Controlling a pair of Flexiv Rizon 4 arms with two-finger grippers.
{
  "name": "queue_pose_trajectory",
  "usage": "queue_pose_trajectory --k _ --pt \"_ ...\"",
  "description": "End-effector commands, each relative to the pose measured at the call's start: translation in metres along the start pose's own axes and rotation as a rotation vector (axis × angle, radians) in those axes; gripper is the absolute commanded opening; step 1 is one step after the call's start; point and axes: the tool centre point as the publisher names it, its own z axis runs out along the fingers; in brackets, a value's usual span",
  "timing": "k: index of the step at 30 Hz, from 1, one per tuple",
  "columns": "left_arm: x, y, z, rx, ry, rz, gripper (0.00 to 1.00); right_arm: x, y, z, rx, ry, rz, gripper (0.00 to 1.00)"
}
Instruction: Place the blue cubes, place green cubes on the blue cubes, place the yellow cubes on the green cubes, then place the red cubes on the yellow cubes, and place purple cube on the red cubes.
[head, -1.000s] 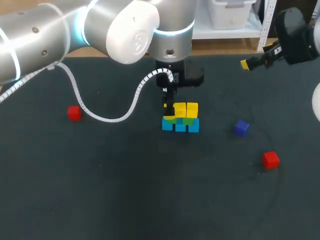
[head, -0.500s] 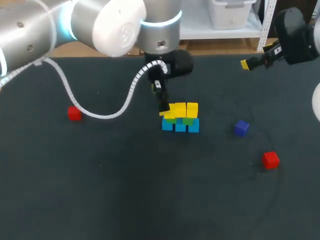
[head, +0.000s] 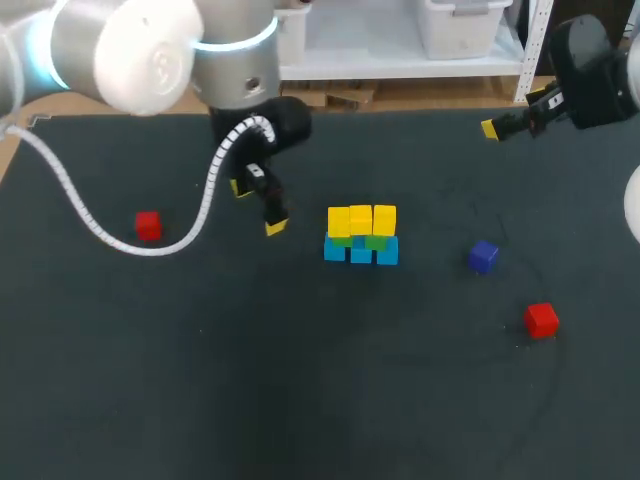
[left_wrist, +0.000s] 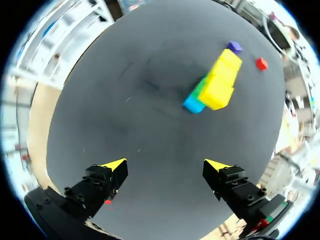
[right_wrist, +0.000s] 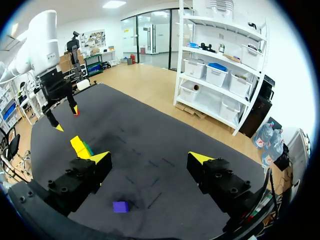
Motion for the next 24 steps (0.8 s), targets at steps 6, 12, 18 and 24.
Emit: queue_pose_trajectory --k 6,12,18,24 --pt "0.043 0.015 0.012 -0.040 -0.084 -0.332 1.00 0.000 0.001 0.000 0.003 0.001 0.000 1.00" --pt "0.061 0.031 0.022 -0.077 -0.099 -0.518 1.00 0.000 0.001 0.000 0.003 0.001 0.000 1.00" --pt "0.075 0.042 0.024 -0.080 -0.146 -0.668 1.00 0.000 0.001 0.000 0.003 0.001 0.000 1.00" --pt "0.084 0.050 0.031 -0.060 -0.218 -0.786 1.00 0.000 0.001 0.000 0.003 0.001 0.000 1.00"
